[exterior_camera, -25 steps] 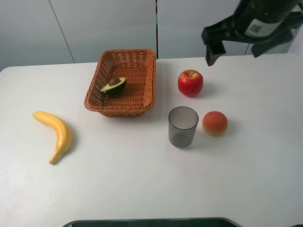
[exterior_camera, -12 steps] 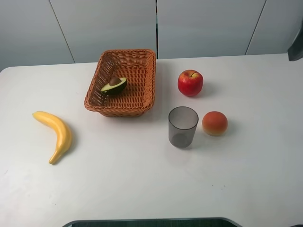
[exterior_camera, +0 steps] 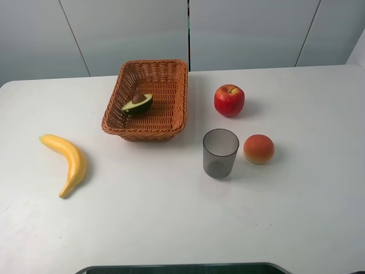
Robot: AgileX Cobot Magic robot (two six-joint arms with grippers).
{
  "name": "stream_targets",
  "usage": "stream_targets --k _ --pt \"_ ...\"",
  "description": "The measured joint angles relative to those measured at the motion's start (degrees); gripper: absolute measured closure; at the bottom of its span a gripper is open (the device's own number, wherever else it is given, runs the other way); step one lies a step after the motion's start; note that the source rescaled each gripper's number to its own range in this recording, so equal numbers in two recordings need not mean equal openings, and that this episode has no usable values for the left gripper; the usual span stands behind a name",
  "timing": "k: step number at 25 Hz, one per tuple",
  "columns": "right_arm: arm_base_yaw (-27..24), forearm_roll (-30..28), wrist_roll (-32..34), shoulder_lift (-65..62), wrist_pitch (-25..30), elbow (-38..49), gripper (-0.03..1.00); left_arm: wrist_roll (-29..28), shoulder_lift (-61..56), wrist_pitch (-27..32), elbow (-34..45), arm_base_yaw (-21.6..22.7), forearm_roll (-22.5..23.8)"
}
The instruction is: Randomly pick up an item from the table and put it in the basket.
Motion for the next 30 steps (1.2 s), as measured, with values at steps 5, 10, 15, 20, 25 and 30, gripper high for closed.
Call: stream_targets --k 5,10,15,20,25,30 --pt "0.0 0.12 -2.44 -9.38 -0.25 4.39 -0.03 0.0 0.0 0.0 0.0 0.0 0.0" --pt "0.0 4.65 -5.04 -19.6 -1.6 9.56 -0.03 0.0 0.0 0.0 0.0 0.0 0.0" --pt "0.0 7.35 -8.17 -29.36 -2.86 14.4 -0.03 0.0 0.0 0.0 0.0 0.0 0.0" --pt "0.0 9.25 -9.05 -35.4 -3.13 18.12 -0.03 0.0 0.0 0.0 0.0 0.0 0.0" --pt "0.0 10.96 -9.4 -35.66 -3.59 18.23 -0.03 0.0 0.0 0.0 0.0 0.0 0.0" --pt "-0.23 10.31 -8.16 -35.7 -3.69 18.23 -0.03 0.0 0.0 0.0 0.0 0.0 0.0"
